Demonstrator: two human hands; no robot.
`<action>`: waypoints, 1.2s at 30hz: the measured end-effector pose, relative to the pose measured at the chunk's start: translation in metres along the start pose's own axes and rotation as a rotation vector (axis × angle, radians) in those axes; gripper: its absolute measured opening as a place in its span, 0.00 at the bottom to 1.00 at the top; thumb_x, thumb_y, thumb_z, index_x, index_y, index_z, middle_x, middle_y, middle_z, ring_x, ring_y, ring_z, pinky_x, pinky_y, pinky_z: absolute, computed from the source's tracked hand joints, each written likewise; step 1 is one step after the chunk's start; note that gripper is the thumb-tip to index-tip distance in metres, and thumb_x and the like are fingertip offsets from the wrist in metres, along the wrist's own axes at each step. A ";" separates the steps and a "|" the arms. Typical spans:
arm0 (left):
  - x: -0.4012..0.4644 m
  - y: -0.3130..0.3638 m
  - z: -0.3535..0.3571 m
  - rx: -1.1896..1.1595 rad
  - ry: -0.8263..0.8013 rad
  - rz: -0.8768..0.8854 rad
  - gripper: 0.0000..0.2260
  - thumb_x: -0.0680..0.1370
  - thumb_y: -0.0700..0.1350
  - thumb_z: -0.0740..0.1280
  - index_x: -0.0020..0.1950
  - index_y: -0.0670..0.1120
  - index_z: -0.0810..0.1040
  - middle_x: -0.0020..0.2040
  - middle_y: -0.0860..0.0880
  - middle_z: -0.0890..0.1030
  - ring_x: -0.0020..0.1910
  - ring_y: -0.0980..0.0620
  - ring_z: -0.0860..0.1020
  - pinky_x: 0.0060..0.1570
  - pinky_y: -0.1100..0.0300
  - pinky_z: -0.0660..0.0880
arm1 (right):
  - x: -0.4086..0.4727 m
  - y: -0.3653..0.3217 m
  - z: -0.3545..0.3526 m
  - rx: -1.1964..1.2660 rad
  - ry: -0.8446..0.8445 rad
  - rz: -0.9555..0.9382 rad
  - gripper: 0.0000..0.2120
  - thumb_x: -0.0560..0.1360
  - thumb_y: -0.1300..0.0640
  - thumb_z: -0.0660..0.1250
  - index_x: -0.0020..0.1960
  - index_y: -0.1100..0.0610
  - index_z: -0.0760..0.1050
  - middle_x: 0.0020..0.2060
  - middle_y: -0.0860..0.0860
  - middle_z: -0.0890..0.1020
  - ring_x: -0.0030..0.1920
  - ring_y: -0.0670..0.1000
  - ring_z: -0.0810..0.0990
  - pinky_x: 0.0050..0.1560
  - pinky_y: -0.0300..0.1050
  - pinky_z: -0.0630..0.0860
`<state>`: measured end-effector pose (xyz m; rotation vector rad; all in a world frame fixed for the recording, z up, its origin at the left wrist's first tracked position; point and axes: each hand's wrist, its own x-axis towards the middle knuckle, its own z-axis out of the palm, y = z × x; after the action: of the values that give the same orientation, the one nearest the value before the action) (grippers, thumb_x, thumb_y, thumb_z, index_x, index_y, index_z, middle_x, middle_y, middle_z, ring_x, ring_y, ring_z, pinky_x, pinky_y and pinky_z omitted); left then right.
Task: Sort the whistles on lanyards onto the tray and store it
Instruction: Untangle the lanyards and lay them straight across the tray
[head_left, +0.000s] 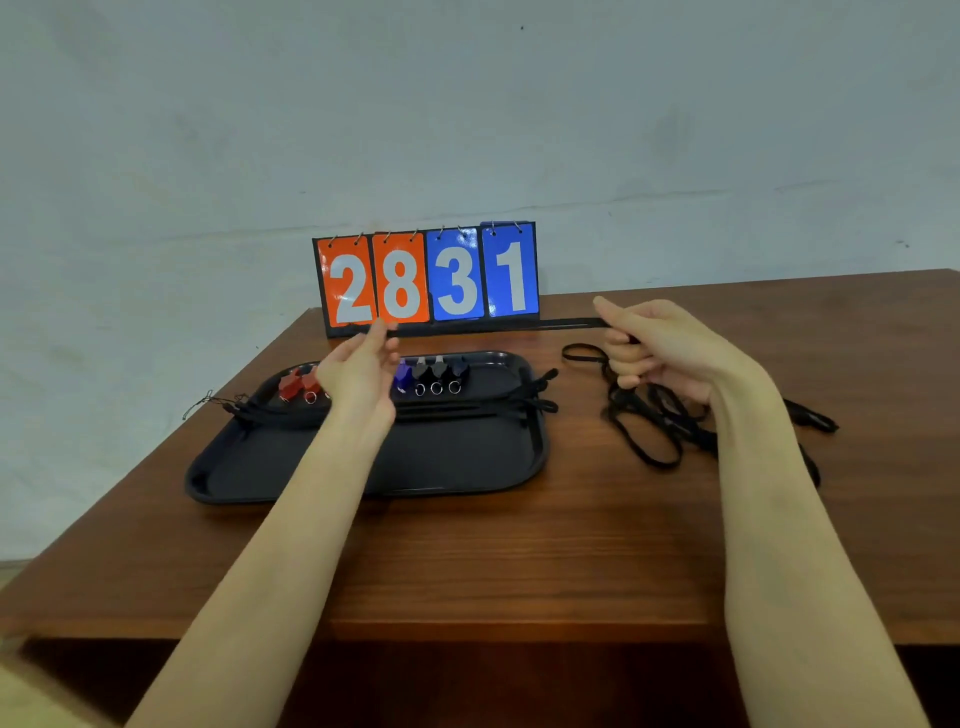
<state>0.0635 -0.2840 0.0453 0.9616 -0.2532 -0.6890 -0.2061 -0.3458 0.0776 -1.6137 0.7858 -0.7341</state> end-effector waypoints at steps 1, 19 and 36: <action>0.005 0.004 -0.004 -0.053 0.050 0.003 0.05 0.76 0.40 0.69 0.49 0.41 0.75 0.44 0.45 0.81 0.38 0.56 0.81 0.34 0.67 0.77 | 0.001 0.001 -0.001 0.035 0.012 0.003 0.22 0.80 0.46 0.59 0.31 0.53 0.62 0.25 0.48 0.58 0.25 0.47 0.55 0.27 0.39 0.63; 0.063 0.074 -0.107 0.622 0.358 0.496 0.10 0.71 0.43 0.74 0.50 0.41 0.82 0.46 0.44 0.84 0.35 0.52 0.81 0.41 0.59 0.78 | 0.029 0.019 0.061 -0.608 0.123 -0.216 0.07 0.79 0.61 0.62 0.47 0.55 0.79 0.34 0.51 0.82 0.35 0.45 0.82 0.42 0.39 0.78; 0.062 0.060 -0.144 1.245 0.336 0.528 0.10 0.72 0.44 0.74 0.50 0.42 0.84 0.49 0.42 0.84 0.50 0.42 0.81 0.46 0.53 0.75 | 0.040 0.041 0.087 -1.091 0.239 -0.125 0.03 0.71 0.59 0.68 0.41 0.54 0.80 0.40 0.49 0.82 0.42 0.52 0.81 0.42 0.48 0.80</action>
<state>0.2065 -0.2054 0.0075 2.0576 -0.6368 0.2203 -0.1170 -0.3349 0.0247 -2.5853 1.4094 -0.6106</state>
